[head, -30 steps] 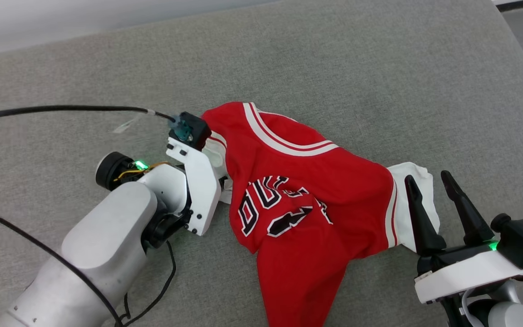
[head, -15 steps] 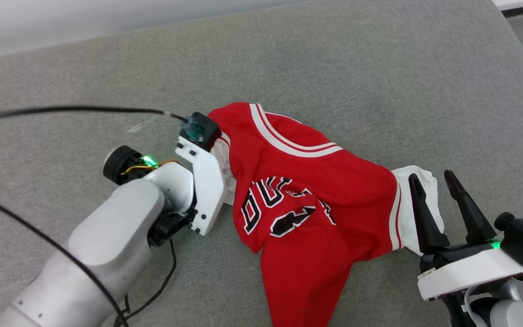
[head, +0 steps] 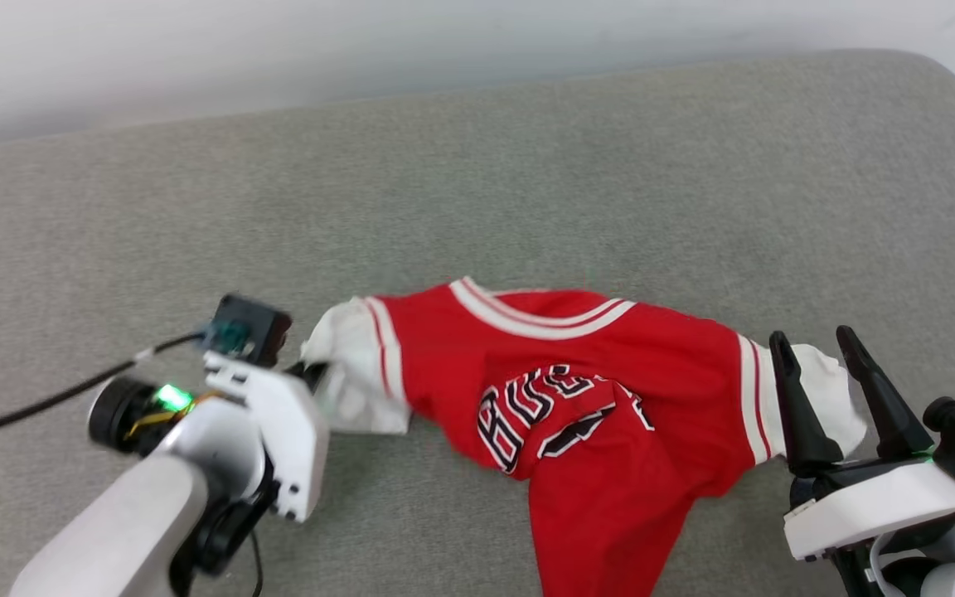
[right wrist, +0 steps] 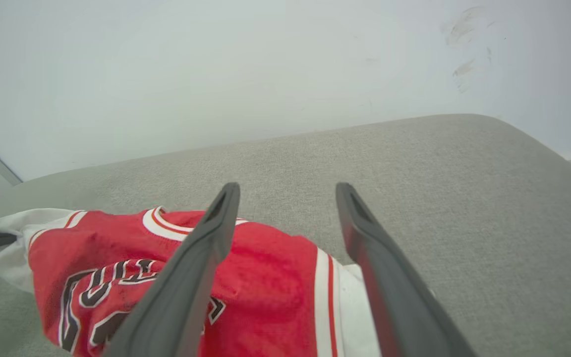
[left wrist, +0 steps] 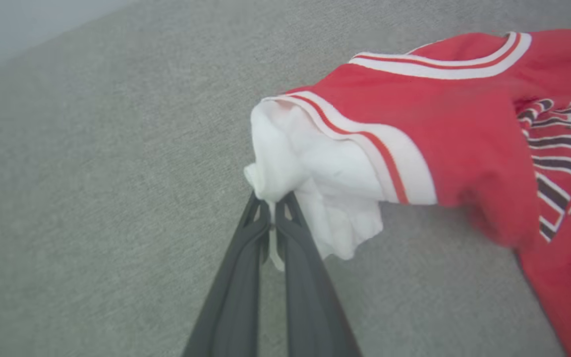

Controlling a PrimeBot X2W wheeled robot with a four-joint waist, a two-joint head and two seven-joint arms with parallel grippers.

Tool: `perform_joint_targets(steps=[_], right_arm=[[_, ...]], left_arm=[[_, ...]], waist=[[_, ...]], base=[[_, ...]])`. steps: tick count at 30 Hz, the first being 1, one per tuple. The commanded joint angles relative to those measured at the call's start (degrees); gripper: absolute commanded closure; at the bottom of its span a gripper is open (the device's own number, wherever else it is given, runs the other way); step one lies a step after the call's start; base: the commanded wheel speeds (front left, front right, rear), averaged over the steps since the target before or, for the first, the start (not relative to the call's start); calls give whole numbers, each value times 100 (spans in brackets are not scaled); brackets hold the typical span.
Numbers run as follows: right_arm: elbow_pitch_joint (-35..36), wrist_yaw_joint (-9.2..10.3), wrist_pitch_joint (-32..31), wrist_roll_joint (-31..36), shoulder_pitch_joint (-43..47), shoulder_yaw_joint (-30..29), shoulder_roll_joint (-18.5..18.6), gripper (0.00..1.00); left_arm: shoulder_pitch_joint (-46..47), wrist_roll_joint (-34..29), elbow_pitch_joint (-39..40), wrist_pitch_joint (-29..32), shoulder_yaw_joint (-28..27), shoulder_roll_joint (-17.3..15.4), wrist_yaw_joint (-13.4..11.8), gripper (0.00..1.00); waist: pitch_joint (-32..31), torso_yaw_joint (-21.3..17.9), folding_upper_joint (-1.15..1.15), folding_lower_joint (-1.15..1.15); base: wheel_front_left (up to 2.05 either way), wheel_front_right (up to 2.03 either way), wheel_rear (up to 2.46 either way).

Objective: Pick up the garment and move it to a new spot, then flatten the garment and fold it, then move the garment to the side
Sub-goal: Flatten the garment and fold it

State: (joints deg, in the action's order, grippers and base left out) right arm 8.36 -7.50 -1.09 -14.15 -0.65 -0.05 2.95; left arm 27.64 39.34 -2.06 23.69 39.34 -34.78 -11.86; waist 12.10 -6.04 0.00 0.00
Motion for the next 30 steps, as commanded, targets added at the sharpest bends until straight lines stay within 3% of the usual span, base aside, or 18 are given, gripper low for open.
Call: perform_joint_targets(steps=[1, 8, 14, 16, 17, 30], right_arm=[[38, 2, -28, 30, 48, -20, -11, 0], [204, 2, -242, 126, 152, -63, -11, 0], [305, 2, -370, 131, 224, -63, -11, 0], [332, 2, -400, 148, 231, -70, -11, 0], [346, 2, -423, 149, 238, -72, -11, 0], [220, 2, -755, 44, 380, -501, -10, 0]], left_arm=[[-208, 58, 92, -26, -51, -75, -100, 100], [-1623, 610, 440, -237, -485, -485, -755, 100], [-2332, 1035, 234, -551, -632, -310, -788, 100], [-2376, 1060, 184, -697, -645, -217, -752, 40], [-2372, 1042, 179, -801, -661, -167, -734, 0], [-2131, 235, 474, -2732, -1031, 122, -934, 0]], waist=[[-121, 153, 0, 0], [-312, 403, 0, 0], [-402, 458, 0, 0], [-439, 458, 0, 0], [-465, 455, 0, 0], [-842, 388, 0, 0]], base=[[0, 0, 0], [0, 0, 0], [0, 0, 0], [0, 0, 0], [0, 0, 0], [0, 0, 0]])
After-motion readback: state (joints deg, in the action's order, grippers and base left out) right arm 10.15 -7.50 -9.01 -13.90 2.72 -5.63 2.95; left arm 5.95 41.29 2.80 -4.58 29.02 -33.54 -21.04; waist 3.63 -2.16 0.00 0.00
